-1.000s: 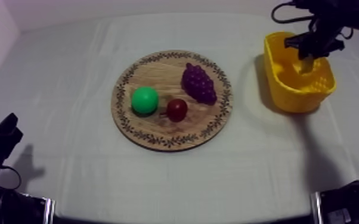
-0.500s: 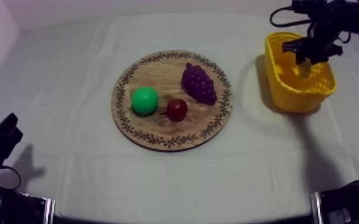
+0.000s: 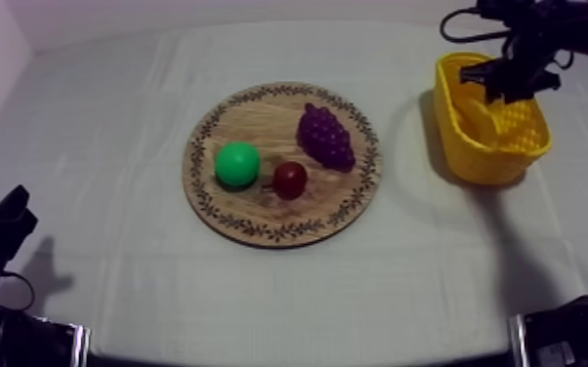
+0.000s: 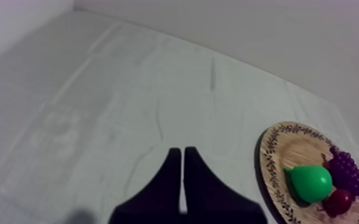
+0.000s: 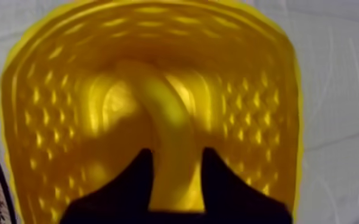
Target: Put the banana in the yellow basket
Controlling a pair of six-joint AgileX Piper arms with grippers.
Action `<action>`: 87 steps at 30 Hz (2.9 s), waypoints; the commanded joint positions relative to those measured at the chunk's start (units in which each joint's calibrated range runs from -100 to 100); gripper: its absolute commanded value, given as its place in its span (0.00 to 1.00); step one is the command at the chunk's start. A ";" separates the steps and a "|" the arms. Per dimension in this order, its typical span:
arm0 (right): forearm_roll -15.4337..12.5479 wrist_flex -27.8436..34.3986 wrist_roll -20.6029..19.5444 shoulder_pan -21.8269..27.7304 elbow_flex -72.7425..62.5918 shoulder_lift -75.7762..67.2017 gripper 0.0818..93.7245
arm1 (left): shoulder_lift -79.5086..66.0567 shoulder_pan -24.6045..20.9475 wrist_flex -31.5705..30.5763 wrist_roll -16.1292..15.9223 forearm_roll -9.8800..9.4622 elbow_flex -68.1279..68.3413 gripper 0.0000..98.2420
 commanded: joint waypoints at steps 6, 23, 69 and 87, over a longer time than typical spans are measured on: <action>-0.81 -0.02 1.03 0.87 -4.09 -3.71 0.08 | -0.01 0.00 -0.06 -0.01 -0.02 0.03 0.00; -4.19 -19.41 4.01 7.13 20.88 -43.58 0.01 | -0.01 0.00 -0.06 -0.01 -0.02 0.03 0.00; -25.31 -14.94 26.50 6.81 69.05 -105.16 0.01 | -0.01 0.00 -0.06 0.03 -0.02 0.03 0.00; -25.31 -14.92 26.97 6.71 69.05 -105.16 0.01 | -0.01 0.00 -0.06 0.02 -0.02 0.03 0.00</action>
